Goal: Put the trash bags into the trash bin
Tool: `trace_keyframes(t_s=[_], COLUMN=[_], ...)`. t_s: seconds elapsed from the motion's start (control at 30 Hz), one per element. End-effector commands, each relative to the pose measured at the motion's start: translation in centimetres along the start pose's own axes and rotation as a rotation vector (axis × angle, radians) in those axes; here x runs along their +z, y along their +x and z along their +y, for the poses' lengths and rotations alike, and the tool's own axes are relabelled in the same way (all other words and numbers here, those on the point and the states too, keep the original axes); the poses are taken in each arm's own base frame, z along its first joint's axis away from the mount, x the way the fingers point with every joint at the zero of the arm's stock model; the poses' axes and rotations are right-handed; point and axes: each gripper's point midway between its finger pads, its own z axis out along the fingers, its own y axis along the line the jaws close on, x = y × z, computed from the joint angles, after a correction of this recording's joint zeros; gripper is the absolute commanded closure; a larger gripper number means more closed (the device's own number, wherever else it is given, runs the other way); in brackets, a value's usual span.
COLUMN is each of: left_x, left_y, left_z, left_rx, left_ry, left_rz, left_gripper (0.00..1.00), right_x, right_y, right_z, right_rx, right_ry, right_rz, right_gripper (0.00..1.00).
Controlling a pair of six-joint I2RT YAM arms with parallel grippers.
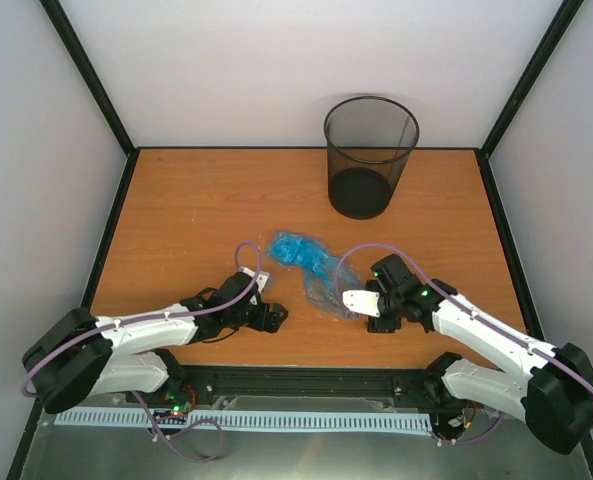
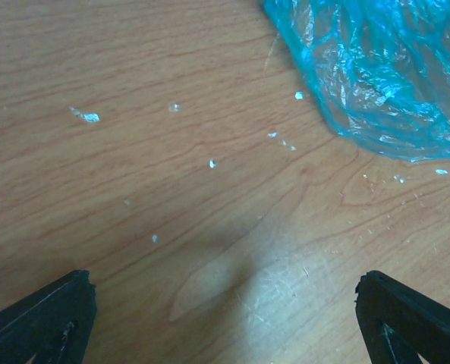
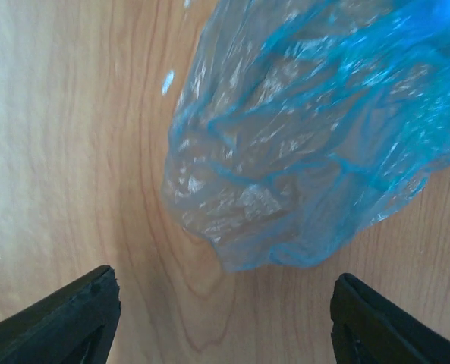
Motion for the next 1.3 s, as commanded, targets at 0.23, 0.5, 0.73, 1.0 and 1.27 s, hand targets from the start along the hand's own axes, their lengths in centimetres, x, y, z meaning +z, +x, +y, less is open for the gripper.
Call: trace_keyframes(t_s=[0.23,0.5,0.73,1.0,1.27], left_x=[-1.6,-3.0,-6.8,-13.7,-15.0], left_y=[-3.4,-6.1,-9.5,-11.8,-11.5], left_z=[-2.3,-1.8,-2.0,-1.7,-1.4], left_rx=[-0.019,-0.01,-0.008,0.026,-0.028], left_ry=[0.093,0.032,-0.006,-0.068,-0.049], left_rz=[-0.159,-0.274,-0.415,-0.56,-0.579], left_gripper=[0.05,0.05,0.07,0.07,0.08], right_x=[2.8,2.1,-4.7,-22.7,-8.9], right_y=[0.3,-4.4,-10.7,-19.4,-9.0], right_z=[-5.4,-5.9,-6.9,-8.8,-14.9], right_rx=[-0.195,-0.102,0.004,0.167,0.407], right_ry=[0.351,0.307,0.215,0.192,0.421], right_rz=[0.096,-0.111,-0.337,-0.75,-0.243], right_gripper=[0.17,0.65,0.97,0.97,0.97])
